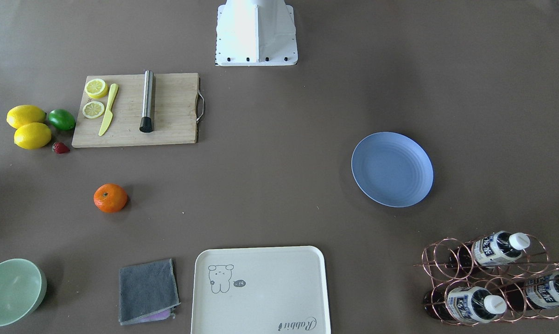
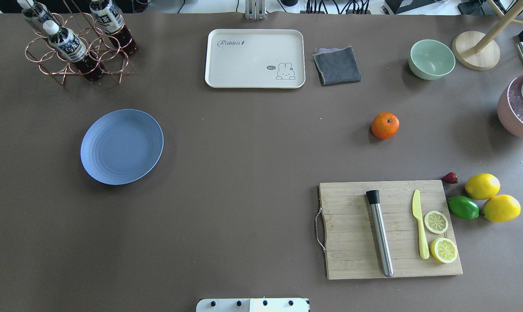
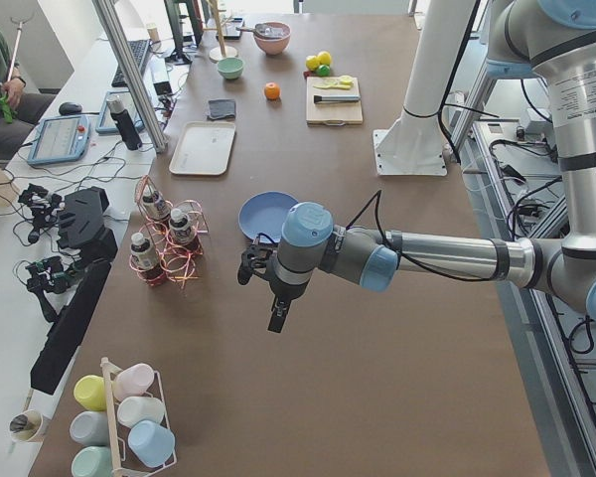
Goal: Pick orange to plate
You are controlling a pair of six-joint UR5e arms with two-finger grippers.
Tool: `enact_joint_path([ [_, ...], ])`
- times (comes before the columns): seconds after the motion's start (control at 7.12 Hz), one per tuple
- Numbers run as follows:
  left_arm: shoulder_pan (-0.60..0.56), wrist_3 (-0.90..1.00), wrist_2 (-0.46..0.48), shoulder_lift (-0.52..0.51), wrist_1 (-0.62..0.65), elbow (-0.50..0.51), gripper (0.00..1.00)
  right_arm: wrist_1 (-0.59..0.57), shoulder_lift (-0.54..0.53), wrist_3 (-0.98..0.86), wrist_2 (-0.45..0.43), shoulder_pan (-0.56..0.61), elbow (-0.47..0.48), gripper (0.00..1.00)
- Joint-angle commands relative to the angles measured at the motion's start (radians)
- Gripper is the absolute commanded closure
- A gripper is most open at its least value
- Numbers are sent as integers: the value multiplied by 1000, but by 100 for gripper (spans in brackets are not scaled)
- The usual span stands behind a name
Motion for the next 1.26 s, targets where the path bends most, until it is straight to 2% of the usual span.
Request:
enact_joint_path([
  [0.0,-20,1,-1,5,1,-7,2,-1,-7,-2,6,-1,8,0],
  [0.28,-22,1,-28,13,1,1,2,-1,-10,-2,6,-1,9,0],
  [1.12,-31,1,-25,11,-1,5,2,-1,-1,-3,9,-1,47,0],
])
